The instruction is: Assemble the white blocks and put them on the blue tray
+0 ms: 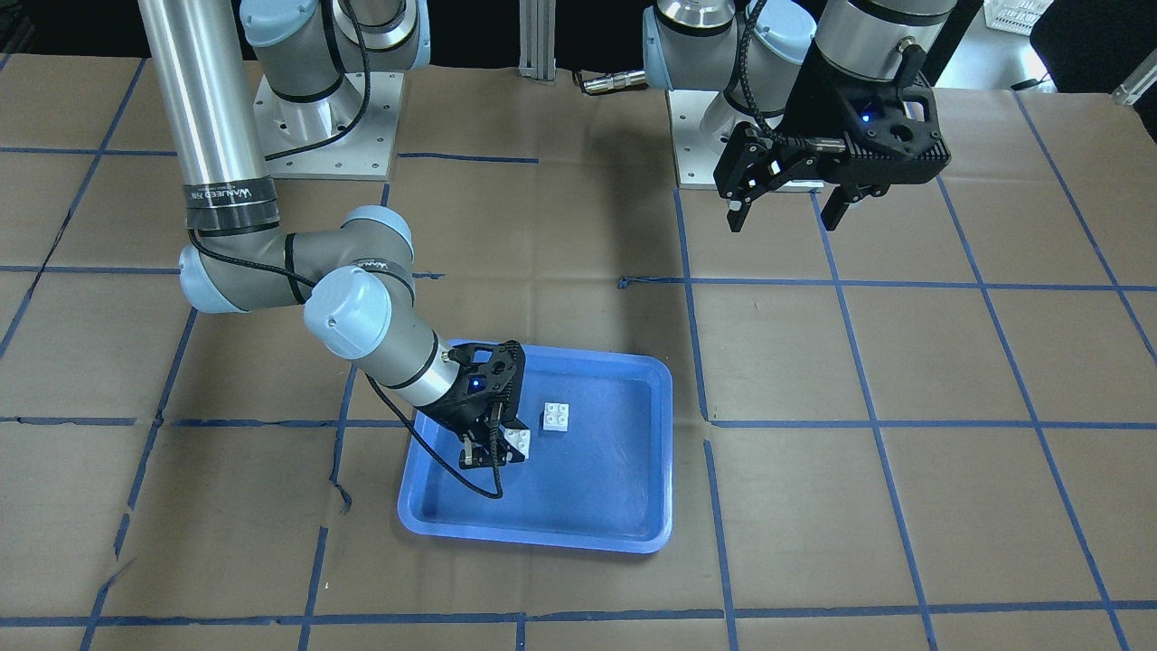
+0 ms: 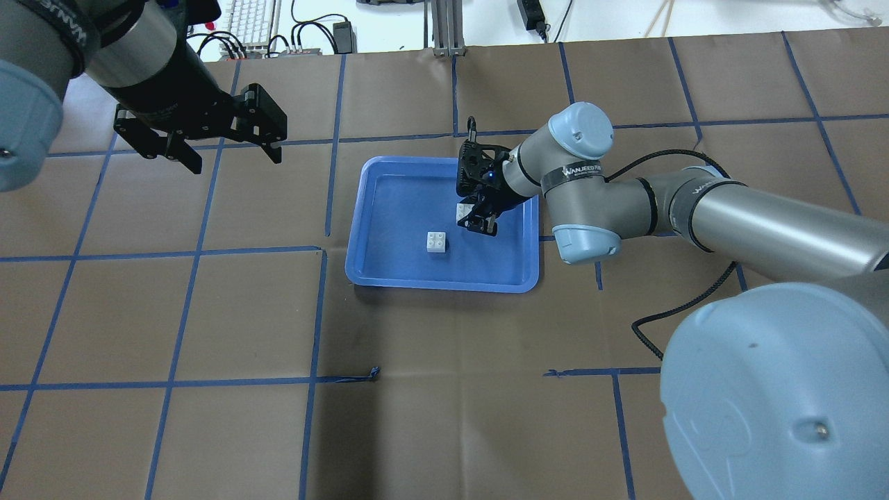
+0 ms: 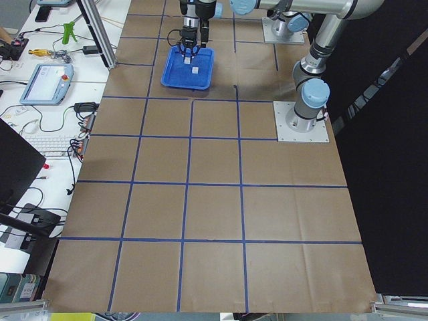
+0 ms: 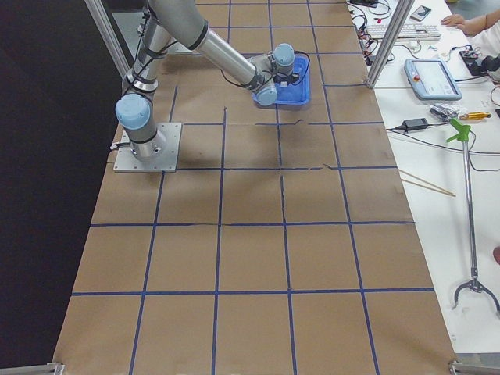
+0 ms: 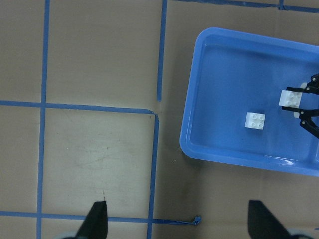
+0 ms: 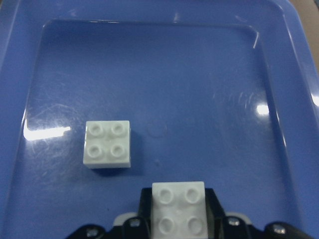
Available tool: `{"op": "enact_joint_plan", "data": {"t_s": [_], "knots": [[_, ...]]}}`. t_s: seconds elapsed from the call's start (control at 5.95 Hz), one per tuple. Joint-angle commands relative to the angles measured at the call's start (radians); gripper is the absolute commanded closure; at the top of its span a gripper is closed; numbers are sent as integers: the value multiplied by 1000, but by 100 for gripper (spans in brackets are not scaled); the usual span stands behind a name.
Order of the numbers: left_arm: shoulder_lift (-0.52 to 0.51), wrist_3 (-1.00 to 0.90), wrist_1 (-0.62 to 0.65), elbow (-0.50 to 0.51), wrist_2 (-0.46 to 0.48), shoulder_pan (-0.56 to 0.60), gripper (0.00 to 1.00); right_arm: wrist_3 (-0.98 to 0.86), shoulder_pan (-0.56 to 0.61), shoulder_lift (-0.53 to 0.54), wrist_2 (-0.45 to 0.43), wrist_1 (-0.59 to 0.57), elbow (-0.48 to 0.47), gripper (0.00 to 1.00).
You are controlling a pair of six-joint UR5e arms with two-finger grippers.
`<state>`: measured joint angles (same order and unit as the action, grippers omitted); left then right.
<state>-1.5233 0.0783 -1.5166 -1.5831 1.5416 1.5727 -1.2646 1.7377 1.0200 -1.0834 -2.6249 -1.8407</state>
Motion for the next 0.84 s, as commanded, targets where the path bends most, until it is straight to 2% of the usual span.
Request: {"op": "enact_joint_plan", "data": {"t_s": [0.0, 0.67], "knots": [[0, 0, 1, 2, -2, 0, 1, 19, 20, 0, -4, 2, -3, 73], [0, 1, 1, 2, -2, 0, 1, 19, 20, 45, -6, 3, -70, 73]]}}
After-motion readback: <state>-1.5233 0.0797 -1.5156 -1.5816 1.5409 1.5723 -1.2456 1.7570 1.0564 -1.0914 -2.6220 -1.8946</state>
